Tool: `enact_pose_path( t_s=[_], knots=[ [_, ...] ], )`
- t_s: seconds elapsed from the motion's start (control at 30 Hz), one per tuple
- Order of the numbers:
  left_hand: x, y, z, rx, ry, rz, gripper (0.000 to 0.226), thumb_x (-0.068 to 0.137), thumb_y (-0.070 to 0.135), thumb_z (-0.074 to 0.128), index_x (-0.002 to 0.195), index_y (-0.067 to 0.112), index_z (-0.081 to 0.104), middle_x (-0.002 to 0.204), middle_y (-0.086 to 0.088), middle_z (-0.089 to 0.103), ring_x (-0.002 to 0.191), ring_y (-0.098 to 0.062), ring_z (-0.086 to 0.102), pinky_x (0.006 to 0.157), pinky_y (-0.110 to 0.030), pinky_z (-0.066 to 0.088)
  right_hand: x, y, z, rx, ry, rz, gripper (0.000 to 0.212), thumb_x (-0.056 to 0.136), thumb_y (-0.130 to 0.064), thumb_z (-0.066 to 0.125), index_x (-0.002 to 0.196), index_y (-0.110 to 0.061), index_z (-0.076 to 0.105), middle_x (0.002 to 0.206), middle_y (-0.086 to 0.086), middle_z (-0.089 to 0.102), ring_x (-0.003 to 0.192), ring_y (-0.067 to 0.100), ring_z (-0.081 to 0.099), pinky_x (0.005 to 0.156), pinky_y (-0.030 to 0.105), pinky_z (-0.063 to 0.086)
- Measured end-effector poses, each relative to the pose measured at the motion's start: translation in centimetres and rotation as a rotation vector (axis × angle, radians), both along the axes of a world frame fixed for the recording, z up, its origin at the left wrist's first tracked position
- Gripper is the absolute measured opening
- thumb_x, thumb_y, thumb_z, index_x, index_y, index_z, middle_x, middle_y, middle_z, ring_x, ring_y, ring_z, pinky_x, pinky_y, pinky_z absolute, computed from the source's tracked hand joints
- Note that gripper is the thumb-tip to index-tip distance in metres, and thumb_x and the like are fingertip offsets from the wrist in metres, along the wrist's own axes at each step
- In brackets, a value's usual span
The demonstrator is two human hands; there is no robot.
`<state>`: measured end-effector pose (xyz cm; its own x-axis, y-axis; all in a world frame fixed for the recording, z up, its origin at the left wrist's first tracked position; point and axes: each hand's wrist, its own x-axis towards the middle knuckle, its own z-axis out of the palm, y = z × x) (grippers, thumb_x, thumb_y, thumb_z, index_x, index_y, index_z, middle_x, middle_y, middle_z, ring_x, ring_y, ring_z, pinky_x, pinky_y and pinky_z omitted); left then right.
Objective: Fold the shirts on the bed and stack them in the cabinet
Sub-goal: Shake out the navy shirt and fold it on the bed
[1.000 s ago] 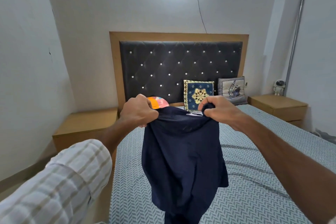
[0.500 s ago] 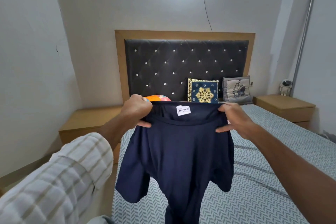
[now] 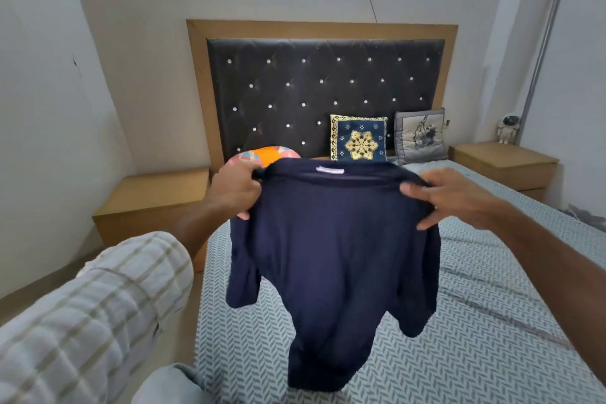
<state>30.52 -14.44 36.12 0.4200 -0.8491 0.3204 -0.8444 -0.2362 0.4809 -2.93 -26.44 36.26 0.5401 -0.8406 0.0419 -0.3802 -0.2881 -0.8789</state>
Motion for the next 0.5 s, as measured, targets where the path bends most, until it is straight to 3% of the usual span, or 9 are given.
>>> enact_pose_path(
  t_s=[0.07,0.1,0.17,0.27,0.37,0.43,0.5],
  knots=[
    [0.1,-1.2,-0.9,-0.098,0.330,0.049,0.032,0.101,0.020,0.043,0.123,0.024,0.066,0.116,-0.008,0.064,0.076,-0.038,0.070,0.054,-0.038,0.060,-0.7,-0.5,-0.6,-0.017,-0.027,-0.046,0.022,0.100,-0.034,0.056,0.109,-0.020,0.070,0.090,-0.003,0.076,0.073,0.015,0.073,0.050,0.034,0.056],
    [0.2,-1.9,-1.3,-0.109,0.327,0.061,0.029,0.103,0.026,0.043,0.118,0.020,0.067,0.118,-0.014,0.065,0.084,-0.039,0.068,0.053,-0.034,0.057,-0.9,-0.8,-0.9,-0.060,0.010,-0.072,0.023,0.101,-0.037,0.055,0.108,-0.022,0.071,0.080,-0.006,0.075,0.063,0.014,0.070,0.047,0.032,0.053],
    [0.2,-3.2,-2.4,-0.088,0.121,-0.001,0.027,0.103,0.034,0.048,0.099,0.015,0.067,0.106,-0.012,0.068,0.091,-0.033,0.064,0.064,-0.029,0.045,-1.7,-2.3,-1.9,-0.132,0.140,-0.142,0.023,0.099,-0.038,0.059,0.102,-0.020,0.073,0.071,-0.004,0.072,0.052,0.017,0.066,0.050,0.033,0.053],
    [0.6,-3.9,-3.8,0.092,-0.063,-0.199,0.023,0.097,0.036,0.061,0.084,0.019,0.069,0.081,0.002,0.067,0.079,-0.022,0.062,0.066,-0.031,0.043,-3.2,-4.4,-3.6,-0.139,0.462,-0.088,0.015,0.095,-0.027,0.067,0.094,-0.012,0.072,0.086,0.005,0.074,0.063,0.021,0.074,0.074,0.039,0.059],
    [0.8,-5.6,-5.8,0.240,0.159,-0.194,0.021,0.100,0.030,0.058,0.088,0.017,0.070,0.084,-0.005,0.068,0.066,-0.026,0.071,0.064,-0.039,0.060,-3.8,-5.8,-5.6,-0.115,0.775,-0.042,0.015,0.098,-0.022,0.062,0.090,-0.010,0.068,0.091,0.010,0.071,0.063,0.016,0.074,0.075,0.036,0.058],
    [0.0,-7.9,-6.9,0.161,0.368,-0.087,0.020,0.100,0.030,0.057,0.094,0.014,0.068,0.091,-0.003,0.063,0.074,-0.030,0.070,0.062,-0.046,0.062,-3.2,-6.8,-6.6,-0.040,0.689,-0.164,0.019,0.101,-0.020,0.056,0.093,-0.007,0.066,0.095,0.012,0.067,0.067,0.023,0.074,0.073,0.040,0.060],
    [-1.3,-11.0,-6.5,0.035,0.624,-0.026,0.019,0.100,0.027,0.057,0.102,0.013,0.069,0.098,-0.004,0.058,0.086,-0.029,0.064,0.062,-0.048,0.063,-2.8,-8.8,-6.1,0.058,0.389,-0.367,0.017,0.100,-0.014,0.054,0.094,-0.001,0.064,0.101,0.014,0.063,0.078,0.029,0.072,0.068,0.042,0.063]
  ],
)
